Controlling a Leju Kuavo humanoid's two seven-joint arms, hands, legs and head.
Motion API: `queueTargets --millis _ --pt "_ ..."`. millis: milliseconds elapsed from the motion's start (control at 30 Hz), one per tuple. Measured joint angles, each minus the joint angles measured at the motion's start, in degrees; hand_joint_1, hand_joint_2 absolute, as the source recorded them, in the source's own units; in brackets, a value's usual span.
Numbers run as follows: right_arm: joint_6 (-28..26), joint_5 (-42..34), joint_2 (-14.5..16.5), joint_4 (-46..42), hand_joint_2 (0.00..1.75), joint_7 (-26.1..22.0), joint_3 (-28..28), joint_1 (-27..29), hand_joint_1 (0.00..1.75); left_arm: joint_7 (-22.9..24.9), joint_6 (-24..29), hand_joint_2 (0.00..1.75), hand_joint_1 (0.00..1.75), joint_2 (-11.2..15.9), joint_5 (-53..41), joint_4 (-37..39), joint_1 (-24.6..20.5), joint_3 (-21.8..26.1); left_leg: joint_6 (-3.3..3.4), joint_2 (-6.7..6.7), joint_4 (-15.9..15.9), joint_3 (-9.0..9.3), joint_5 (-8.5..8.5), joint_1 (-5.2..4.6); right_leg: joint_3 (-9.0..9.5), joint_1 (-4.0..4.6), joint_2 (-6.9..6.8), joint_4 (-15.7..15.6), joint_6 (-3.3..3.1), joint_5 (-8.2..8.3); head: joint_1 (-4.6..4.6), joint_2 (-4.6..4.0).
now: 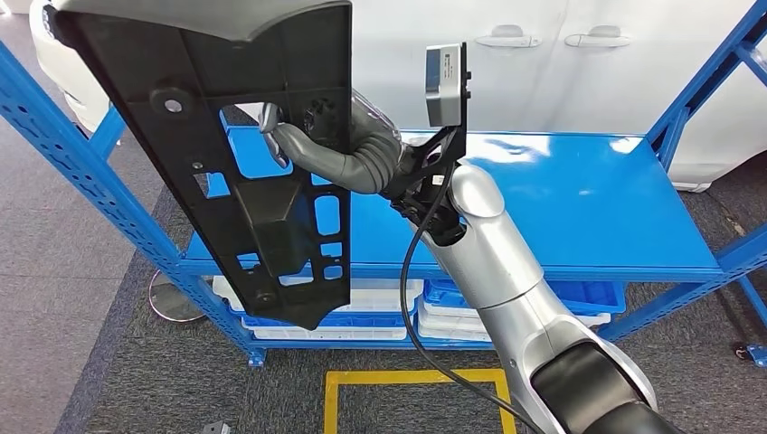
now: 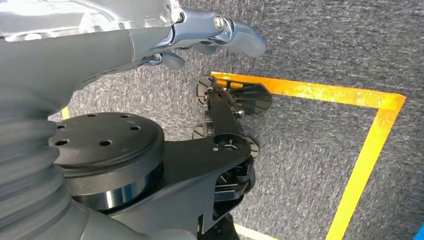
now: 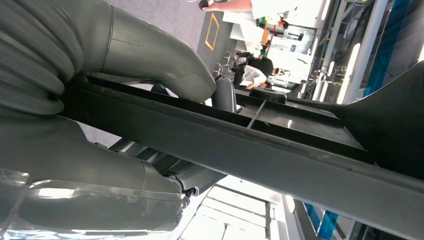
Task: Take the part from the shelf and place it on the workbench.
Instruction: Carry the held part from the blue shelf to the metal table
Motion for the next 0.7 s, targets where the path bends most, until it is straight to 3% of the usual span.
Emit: queueTargets --millis 700 --pt "0.7 0.0 0.2 2.0 1.75 -1.0 0.0 -0.2 1.75 1.8 -1.3 1.75 0.00 0.0 0.3 0.0 0.0 0.0 0.00 0.00 0.0 0.00 0.00 0.00 0.00 0.00 0.00 0.0 0.00 0.00 -0.01 0.01"
